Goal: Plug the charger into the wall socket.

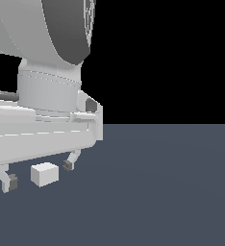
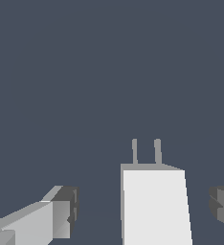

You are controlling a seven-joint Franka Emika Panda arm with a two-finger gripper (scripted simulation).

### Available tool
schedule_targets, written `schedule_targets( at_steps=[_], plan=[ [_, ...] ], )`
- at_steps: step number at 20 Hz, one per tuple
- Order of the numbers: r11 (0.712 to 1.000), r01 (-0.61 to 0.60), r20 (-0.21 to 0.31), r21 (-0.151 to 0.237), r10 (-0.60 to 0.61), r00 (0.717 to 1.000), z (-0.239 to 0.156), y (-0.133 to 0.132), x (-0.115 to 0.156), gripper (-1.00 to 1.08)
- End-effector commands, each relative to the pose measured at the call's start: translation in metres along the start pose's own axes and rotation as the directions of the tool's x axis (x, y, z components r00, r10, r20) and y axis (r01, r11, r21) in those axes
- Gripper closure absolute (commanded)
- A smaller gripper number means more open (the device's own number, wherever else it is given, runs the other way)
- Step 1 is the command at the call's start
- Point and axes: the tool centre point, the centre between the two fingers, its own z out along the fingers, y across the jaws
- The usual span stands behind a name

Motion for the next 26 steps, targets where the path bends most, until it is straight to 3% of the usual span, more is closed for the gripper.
schedule_targets(
  at_steps=[1,15,26],
  plan=[
    [1.000,0.000,-0.001,-0.001,0.000,1.000,0.001,0.000,0.000,1.08],
    [1.000,-0.015,-0.001,-0.004,0.015,1.000,-0.001,0.002,0.001,1.08],
    [0.979,-0.202,-0.009,-0.040,0.202,0.979,-0.025,0.024,0.010,1.08]
  ],
)
